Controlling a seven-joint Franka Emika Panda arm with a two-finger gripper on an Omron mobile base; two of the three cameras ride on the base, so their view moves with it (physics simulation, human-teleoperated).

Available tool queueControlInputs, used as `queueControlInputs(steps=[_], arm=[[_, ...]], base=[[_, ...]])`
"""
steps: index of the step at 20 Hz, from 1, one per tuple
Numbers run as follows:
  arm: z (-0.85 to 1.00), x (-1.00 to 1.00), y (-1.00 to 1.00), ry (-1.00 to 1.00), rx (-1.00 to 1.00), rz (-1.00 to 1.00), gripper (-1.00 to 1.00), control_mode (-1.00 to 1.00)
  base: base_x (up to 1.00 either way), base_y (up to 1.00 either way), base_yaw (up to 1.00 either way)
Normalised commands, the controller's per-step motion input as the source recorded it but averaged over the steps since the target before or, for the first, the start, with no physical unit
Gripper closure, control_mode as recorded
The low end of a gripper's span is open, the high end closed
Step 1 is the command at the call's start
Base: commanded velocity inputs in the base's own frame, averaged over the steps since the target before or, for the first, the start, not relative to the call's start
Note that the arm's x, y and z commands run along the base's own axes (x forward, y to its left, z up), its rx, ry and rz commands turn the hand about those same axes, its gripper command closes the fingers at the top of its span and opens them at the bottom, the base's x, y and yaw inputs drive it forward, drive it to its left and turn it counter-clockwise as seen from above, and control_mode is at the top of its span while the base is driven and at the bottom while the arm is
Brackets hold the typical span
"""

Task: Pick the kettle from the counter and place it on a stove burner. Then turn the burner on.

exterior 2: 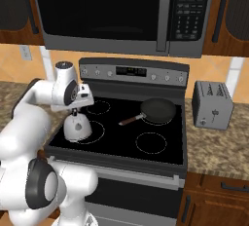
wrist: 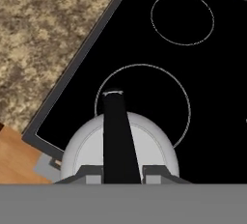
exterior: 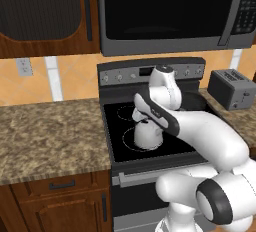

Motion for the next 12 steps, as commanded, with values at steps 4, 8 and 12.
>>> queueControlInputs(steps=[4, 8, 12], arm=[[-0.43, 0.0, 0.0, -0.06, 0.0, 0.0, 1.0, -1.0], [-0.26, 0.0, 0.0, -0.08, 0.0, 0.0, 1.0, -1.0], [0.0, 0.04, 0.0, -0.11, 0.0, 0.0, 1.0, -1.0]], base=[[0.0, 0.0, 0.0], [0.0, 0.0, 0.0], [0.0, 0.0, 0.0]])
